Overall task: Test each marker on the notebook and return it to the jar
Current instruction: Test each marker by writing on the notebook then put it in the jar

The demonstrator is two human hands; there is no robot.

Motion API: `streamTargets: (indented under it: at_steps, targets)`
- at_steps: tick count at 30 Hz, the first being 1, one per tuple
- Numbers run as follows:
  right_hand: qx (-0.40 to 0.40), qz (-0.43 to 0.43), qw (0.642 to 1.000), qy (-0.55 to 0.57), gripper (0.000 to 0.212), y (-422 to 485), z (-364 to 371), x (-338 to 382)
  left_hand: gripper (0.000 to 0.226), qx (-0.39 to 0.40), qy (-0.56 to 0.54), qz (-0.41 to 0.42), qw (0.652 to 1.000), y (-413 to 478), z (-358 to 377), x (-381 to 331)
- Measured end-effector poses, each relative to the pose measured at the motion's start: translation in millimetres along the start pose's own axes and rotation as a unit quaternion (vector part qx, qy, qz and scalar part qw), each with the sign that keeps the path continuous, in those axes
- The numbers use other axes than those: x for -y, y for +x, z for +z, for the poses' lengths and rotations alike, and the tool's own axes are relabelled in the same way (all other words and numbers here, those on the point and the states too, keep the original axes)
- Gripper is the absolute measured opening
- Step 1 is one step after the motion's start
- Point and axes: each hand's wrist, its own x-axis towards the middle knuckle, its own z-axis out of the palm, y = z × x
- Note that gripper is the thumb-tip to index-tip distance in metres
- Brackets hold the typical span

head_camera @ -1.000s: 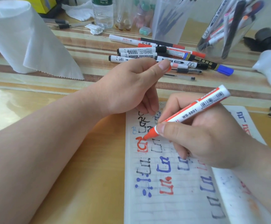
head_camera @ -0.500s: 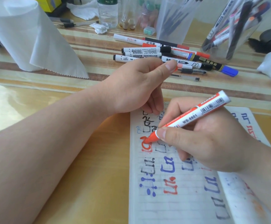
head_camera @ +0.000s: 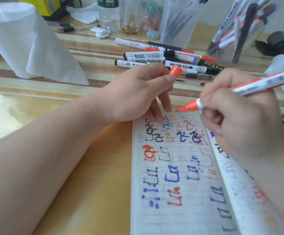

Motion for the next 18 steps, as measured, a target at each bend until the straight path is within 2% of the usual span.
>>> streamTargets:
  at_steps: [3,6,14,18]
  targets:
    - [-0.099,0.050,0.988,0.108,0.018,9,-8,5,0.020,-0.010,0.067,0.037,0.997,2,0,6]
    - [-0.136,0.070,0.977,0.150,0.022,16,-15,5,0.013,-0.018,0.104,0.075,0.992,2,0,11]
    - [-0.075,0.073,0.982,0.155,0.017,15,-15,8,0.018,-0.023,0.131,0.070,0.989,3,1,10]
    - [-0.047,0.088,0.988,0.116,0.016,12,-13,7,0.020,-0.027,0.145,0.062,0.987,2,1,8]
